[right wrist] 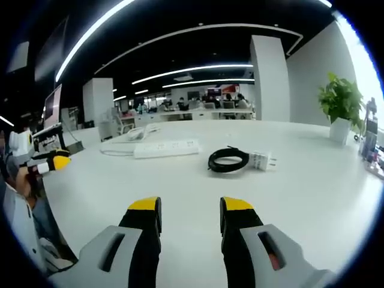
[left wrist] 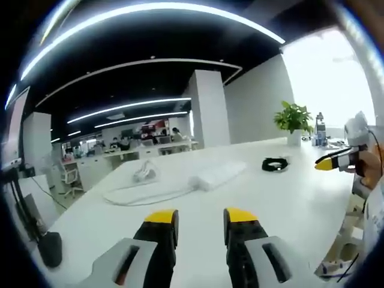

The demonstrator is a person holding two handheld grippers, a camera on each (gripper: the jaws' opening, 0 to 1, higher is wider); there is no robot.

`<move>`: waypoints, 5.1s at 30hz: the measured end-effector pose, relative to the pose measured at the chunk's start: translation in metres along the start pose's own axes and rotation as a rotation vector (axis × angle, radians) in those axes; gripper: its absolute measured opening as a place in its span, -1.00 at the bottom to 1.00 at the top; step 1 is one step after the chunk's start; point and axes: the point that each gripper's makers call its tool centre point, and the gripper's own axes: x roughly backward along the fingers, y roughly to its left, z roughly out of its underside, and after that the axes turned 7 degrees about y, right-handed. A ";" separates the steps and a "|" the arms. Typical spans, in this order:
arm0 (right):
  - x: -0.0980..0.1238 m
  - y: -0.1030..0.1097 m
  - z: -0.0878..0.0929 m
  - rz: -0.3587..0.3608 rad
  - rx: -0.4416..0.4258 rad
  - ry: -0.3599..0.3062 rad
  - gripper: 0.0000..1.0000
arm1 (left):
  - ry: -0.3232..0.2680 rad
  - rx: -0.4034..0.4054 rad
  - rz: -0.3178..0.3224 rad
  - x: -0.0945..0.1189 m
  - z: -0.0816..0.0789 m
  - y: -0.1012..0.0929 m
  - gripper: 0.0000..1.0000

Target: Straighten the power strip on the desk, plug the charger into it

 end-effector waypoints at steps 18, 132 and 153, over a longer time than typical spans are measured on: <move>-0.002 -0.001 0.000 0.000 0.001 0.001 -0.22 | 0.019 -0.001 -0.004 -0.004 0.004 0.001 -0.41; -0.086 -0.006 -0.054 -0.199 0.162 -0.012 -0.27 | 0.003 -0.037 0.152 -0.080 -0.031 0.006 -0.47; -0.111 -0.009 -0.066 -0.230 0.221 -0.002 -0.27 | 0.023 -0.057 0.211 -0.105 -0.041 0.003 -0.52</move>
